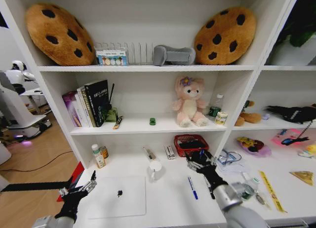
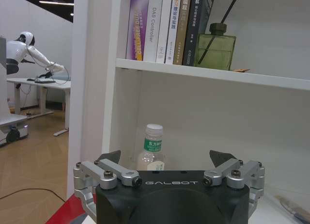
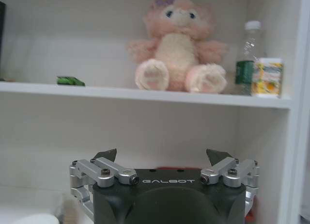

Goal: Organize the objects on the table.

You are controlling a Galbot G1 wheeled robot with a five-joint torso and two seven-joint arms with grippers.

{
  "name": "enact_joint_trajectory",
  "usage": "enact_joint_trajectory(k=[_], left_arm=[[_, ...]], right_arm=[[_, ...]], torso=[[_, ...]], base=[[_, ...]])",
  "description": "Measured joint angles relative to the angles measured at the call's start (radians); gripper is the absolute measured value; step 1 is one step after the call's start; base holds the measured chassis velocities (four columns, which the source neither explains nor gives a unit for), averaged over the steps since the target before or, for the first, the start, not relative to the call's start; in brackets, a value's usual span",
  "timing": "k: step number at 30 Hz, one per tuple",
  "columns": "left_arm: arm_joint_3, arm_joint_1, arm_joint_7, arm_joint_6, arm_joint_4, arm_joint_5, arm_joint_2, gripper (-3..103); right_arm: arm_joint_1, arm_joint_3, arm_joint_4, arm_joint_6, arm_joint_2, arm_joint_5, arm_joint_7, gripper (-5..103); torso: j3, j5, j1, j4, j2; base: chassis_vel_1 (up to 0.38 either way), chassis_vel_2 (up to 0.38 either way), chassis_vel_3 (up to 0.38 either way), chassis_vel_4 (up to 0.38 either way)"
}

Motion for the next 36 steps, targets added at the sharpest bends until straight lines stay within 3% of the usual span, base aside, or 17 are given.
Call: enact_joint_trajectory(k=[1, 5, 8, 9, 10, 11, 13, 16, 27, 36], left_arm=[[0.003, -0.002, 0.001, -0.001, 0.002, 0.0, -0.004, 100], [0.006, -0.003, 0.003, -0.003, 0.008, -0.001, -0.007, 100], [0.008, -0.004, 0.005, -0.007, 0.016, -0.001, -0.005, 100], [0.008, -0.004, 0.005, -0.007, 0.016, -0.001, -0.005, 100], [0.008, -0.004, 0.005, -0.007, 0.016, -0.001, -0.004, 100], [0.008, -0.004, 0.005, -0.007, 0.016, -0.001, -0.004, 100], [0.009, -0.003, 0.005, -0.008, 0.017, -0.001, -0.003, 100], [0.008, 0.003, 0.005, -0.008, 0.013, -0.001, -0.001, 100], [0.004, 0.01, -0.007, 0.001, 0.002, 0.005, 0.006, 100], [0.002, 0.012, -0.01, 0.003, 0.002, 0.008, 0.004, 100]], right_arm=[[-0.025, 0.004, -0.018, 0.01, 0.053, -0.02, 0.006, 100], [-0.035, 0.004, -0.039, -0.011, 0.104, -0.024, 0.029, 100], [0.007, -0.008, -0.052, -0.159, 0.114, 0.035, 0.105, 100], [0.007, -0.008, -0.052, -0.159, 0.114, 0.035, 0.105, 100], [0.038, -0.014, -0.058, -0.251, 0.103, 0.08, 0.148, 100], [0.038, -0.014, -0.058, -0.251, 0.103, 0.08, 0.148, 100], [0.094, -0.032, -0.064, -0.388, 0.077, 0.168, 0.198, 100], [0.142, -0.052, -0.088, -0.433, 0.055, 0.198, 0.21, 100], [0.279, -0.14, -0.259, -0.463, -0.006, 0.246, 0.181, 100], [0.323, -0.213, -0.35, -0.452, 0.003, 0.258, 0.156, 100]], torso=[[0.0, 0.0003, 0.0, -0.0001, 0.0], [0.0, 0.0003, 0.0, -0.0003, 0.0], [0.0, 0.0001, 0.0, 0.0001, 0.0], [0.0, 0.0001, 0.0, 0.0001, 0.0], [0.0, 0.0004, 0.0, 0.0001, 0.0], [0.0, 0.0004, 0.0, 0.0001, 0.0], [0.0, 0.0003, 0.0, 0.0001, 0.0], [0.0, 0.0003, 0.0, 0.0001, 0.0], [0.0, 0.0004, 0.0, -0.0001, 0.0], [0.0, 0.0003, 0.0, 0.0, 0.0]], base=[[0.0, 0.0, 0.0, 0.0], [0.0, 0.0, 0.0, 0.0], [0.0, 0.0, 0.0, 0.0], [0.0, 0.0, 0.0, 0.0], [0.0, 0.0, 0.0, 0.0], [0.0, 0.0, 0.0, 0.0], [0.0, 0.0, 0.0, 0.0], [0.0, 0.0, 0.0, 0.0], [0.0, 0.0, 0.0, 0.0], [0.0, 0.0, 0.0, 0.0]])
